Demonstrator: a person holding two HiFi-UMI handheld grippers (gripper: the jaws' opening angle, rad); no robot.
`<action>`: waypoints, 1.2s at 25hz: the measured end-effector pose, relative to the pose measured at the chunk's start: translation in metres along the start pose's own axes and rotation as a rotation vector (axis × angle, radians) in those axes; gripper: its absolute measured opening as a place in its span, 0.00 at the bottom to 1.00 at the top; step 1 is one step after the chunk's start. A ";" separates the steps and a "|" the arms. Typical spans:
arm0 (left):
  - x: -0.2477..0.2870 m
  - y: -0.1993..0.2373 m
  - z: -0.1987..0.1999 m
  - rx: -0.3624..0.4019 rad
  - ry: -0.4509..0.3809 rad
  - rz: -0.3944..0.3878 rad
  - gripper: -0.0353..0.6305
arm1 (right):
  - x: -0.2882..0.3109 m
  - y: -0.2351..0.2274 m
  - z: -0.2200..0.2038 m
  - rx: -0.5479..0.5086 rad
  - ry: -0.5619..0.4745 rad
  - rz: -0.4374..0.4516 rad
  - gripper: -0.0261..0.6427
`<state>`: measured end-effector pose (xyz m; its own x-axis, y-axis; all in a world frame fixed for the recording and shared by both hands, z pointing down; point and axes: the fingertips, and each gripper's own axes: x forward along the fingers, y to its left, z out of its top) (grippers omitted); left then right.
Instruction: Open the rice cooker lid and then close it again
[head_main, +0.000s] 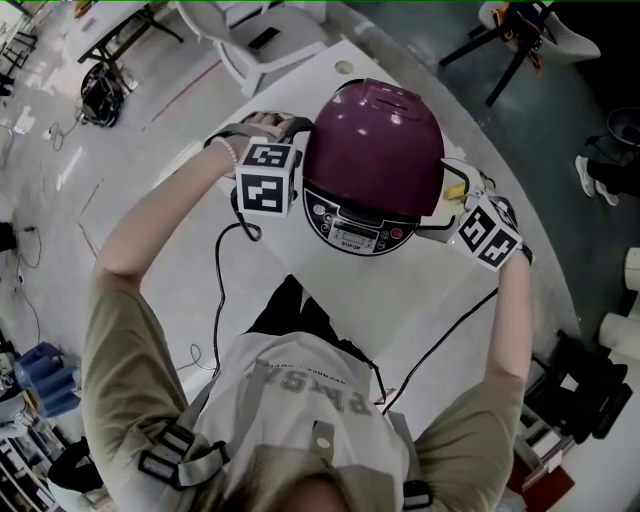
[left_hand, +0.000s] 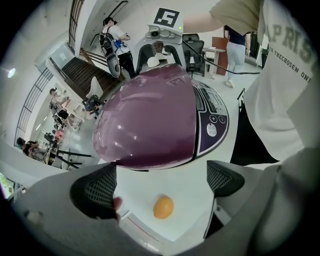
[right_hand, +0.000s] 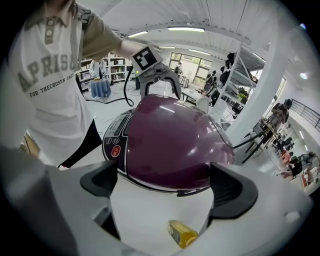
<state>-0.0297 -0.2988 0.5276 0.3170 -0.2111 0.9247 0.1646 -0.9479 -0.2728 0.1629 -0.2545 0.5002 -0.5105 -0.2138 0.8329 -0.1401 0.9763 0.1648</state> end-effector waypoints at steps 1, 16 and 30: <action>0.001 -0.001 0.000 0.003 0.002 -0.002 0.91 | 0.001 0.001 0.000 -0.001 0.000 0.004 0.86; 0.019 -0.010 -0.008 0.060 0.056 0.001 0.91 | 0.013 0.013 -0.013 0.013 0.045 0.057 0.86; 0.024 -0.007 -0.012 0.130 0.093 0.027 0.91 | 0.014 0.015 -0.013 -0.008 0.050 0.085 0.86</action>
<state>-0.0344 -0.2997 0.5548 0.2357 -0.2629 0.9356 0.2786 -0.9040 -0.3242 0.1648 -0.2423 0.5215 -0.4770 -0.1289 0.8694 -0.0911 0.9911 0.0969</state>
